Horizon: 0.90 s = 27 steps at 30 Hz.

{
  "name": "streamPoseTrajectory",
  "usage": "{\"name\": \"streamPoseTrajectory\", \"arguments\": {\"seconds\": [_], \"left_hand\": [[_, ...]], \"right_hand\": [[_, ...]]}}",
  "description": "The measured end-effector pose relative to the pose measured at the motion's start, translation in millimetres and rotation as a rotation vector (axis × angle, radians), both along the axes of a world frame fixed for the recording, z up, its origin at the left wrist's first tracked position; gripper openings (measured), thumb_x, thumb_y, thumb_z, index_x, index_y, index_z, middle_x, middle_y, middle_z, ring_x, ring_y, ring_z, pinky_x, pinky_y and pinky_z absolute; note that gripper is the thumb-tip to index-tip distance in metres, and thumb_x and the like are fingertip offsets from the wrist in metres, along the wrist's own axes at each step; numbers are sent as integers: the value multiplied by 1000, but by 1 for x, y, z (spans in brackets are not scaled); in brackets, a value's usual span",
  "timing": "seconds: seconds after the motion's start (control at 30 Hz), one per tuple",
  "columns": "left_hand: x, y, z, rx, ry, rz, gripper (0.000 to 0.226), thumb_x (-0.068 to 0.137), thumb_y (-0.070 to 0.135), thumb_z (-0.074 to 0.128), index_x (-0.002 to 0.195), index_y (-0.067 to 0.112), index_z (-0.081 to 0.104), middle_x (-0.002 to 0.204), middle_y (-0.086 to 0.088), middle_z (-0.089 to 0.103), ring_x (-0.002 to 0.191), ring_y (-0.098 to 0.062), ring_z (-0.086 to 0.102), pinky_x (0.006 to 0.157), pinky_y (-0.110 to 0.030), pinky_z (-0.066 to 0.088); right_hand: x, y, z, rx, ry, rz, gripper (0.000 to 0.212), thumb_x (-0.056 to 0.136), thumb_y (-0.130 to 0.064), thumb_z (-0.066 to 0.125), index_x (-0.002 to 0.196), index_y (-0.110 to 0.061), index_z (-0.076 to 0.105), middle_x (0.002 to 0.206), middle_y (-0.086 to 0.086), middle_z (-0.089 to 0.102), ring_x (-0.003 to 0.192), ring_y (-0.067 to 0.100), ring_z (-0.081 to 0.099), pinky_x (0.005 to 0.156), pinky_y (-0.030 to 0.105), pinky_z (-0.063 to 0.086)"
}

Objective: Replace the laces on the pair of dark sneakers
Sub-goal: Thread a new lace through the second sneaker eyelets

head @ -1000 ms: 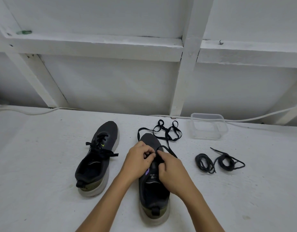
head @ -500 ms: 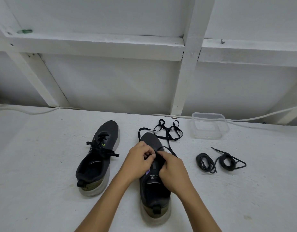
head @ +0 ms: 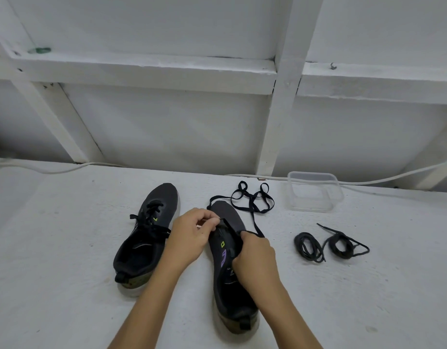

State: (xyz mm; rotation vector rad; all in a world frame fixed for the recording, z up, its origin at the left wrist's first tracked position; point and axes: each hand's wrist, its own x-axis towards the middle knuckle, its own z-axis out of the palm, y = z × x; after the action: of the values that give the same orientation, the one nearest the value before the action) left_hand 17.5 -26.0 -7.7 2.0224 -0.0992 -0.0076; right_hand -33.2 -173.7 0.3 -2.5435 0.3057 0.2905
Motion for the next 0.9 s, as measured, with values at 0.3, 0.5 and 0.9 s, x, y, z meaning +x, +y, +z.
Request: {"name": "streamPoseTrajectory", "arguments": {"seconds": [0.3, 0.5, 0.9], "left_hand": [[13, -2, 20, 242, 57, -198, 14, 89, 24, 73, 83, 37, 73, 89, 14, 71, 83, 3, 62, 73, -9, 46], [14, 3, 16, 99, 127, -122, 11, 83, 22, 80, 86, 30, 74, 81, 10, 74, 77, -2, 68, 73, -11, 50], [9, -6, 14, 4, 94, -28, 13, 92, 27, 71, 101, 32, 79, 99, 13, 73, 95, -2, 64, 84, -14, 46]], "right_hand": [[12, -8, 0, 133, -242, -53, 31, 95, -36, 65, 125, -31, 64, 119, -9, 58, 108, 16, 59, 78, 29, 43], [40, -20, 1, 384, -203, -19, 13, 94, -26, 69, 102, -27, 80, 90, -16, 74, 79, -5, 62, 67, 2, 40], [41, -22, -9, 654, -171, 27, 19, 95, -24, 69, 108, -30, 81, 96, -18, 77, 90, -8, 68, 79, 7, 47]]}}
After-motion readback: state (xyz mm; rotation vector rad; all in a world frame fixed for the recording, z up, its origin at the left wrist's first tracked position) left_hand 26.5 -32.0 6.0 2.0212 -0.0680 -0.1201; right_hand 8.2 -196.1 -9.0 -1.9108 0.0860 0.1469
